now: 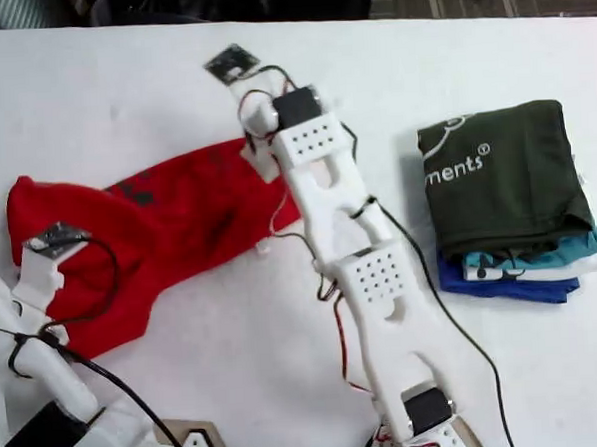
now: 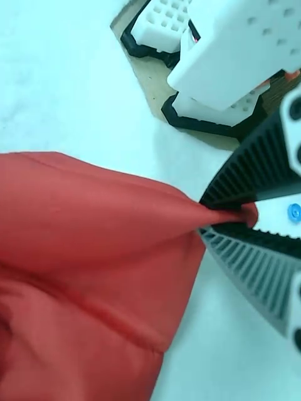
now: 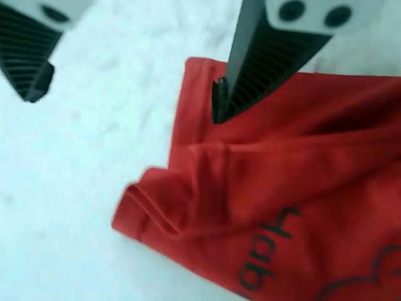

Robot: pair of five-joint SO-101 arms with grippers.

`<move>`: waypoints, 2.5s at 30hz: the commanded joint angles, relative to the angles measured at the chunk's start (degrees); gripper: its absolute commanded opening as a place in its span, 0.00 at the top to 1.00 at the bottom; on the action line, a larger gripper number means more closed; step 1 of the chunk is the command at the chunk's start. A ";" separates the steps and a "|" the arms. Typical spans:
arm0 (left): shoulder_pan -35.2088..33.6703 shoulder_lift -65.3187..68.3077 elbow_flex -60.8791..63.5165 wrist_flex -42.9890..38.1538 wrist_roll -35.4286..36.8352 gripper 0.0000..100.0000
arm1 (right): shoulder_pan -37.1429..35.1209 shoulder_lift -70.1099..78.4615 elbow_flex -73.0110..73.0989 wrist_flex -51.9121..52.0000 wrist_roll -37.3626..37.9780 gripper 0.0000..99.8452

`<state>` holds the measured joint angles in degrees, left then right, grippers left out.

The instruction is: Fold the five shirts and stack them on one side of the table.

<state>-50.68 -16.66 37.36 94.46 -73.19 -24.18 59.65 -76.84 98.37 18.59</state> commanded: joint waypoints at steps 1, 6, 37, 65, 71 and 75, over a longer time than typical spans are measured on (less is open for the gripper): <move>1.63 -1.98 0.00 -0.35 0.44 0.98 | 1.19 -3.91 6.24 0.40 0.44 0.59; 2.07 -1.98 -0.35 -0.35 0.44 0.98 | 0.04 -9.01 21.63 0.31 0.44 0.59; 2.07 -1.89 0.00 -0.35 0.44 0.98 | -5.23 -1.80 25.49 -3.30 6.15 0.91; 2.07 -2.33 -60.48 2.29 33.41 0.98 | 3.82 -62.20 25.67 -0.84 7.30 0.98; 2.07 -2.15 -77.10 2.02 38.59 0.98 | 3.91 -70.37 25.58 -4.88 7.30 0.98; 1.89 -2.24 -85.19 -0.62 41.32 0.98 | 3.91 -74.95 25.58 -8.92 7.30 0.98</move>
<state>-48.66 -16.92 -41.41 96.48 -33.89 -22.15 -10.86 -50.46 92.31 25.98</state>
